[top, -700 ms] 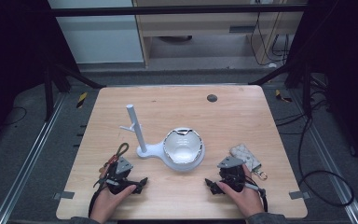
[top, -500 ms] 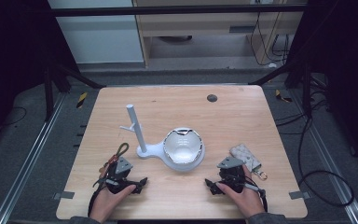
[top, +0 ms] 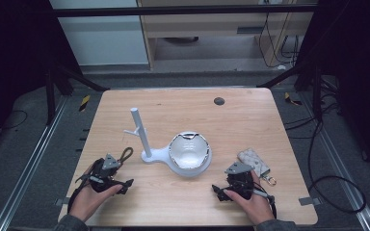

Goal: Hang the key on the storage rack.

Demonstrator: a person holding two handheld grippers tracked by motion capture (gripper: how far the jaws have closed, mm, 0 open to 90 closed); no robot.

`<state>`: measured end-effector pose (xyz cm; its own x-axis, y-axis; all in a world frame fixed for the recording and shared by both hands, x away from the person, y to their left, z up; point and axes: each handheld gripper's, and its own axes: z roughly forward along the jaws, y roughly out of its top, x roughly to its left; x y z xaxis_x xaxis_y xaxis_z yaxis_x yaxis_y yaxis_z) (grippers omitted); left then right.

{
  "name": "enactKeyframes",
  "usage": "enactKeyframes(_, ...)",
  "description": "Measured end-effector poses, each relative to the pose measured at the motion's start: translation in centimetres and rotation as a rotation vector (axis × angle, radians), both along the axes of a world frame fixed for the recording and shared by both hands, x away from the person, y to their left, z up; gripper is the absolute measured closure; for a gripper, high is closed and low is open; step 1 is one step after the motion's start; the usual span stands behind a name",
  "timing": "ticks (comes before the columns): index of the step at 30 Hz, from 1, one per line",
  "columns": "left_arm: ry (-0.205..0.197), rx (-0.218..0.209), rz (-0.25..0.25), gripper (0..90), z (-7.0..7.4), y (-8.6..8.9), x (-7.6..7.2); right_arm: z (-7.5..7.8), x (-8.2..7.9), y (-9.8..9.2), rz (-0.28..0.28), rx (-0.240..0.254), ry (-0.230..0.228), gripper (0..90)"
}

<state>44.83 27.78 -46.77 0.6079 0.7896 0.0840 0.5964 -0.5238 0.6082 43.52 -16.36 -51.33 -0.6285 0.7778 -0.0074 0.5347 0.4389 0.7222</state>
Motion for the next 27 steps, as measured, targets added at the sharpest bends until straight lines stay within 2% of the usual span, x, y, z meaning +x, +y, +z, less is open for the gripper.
enactKeyframes(6, 0.044, 0.031, 0.038, 10.1, 0.6, 2.1, 1.7, 0.0, 0.0, 0.0, 0.000, 0.000, 0.000, 0.4)
enactKeyframes(9, 0.062, 0.020, 0.050, 12.7, 0.9, 2.8, 2.4, 0.0, 0.0, 0.0, -0.001, 0.000, 0.000, 0.4)
enactKeyframes(13, 0.065, 0.023, 0.060, 15.9, 1.2, 3.1, 2.9, 0.0, 0.0, 0.0, 0.000, 0.001, 0.000, 0.4)
enactKeyframes(21, 0.114, 0.015, 0.073, 27.6, 1.1, 3.5, 4.2, 0.0, -0.1, 0.0, -0.001, 0.001, 0.000, 0.4)
enactKeyframes(22, 0.129, 0.028, 0.063, 31.3, 1.2, 3.4, 4.5, 0.0, -0.1, 0.0, 0.000, 0.001, 0.000, 0.4)
enactKeyframes(27, 0.149, 0.048, 0.048, 38.0, 1.5, 2.6, 5.2, 0.0, -0.1, 0.0, -0.001, 0.001, 0.000, 0.4)
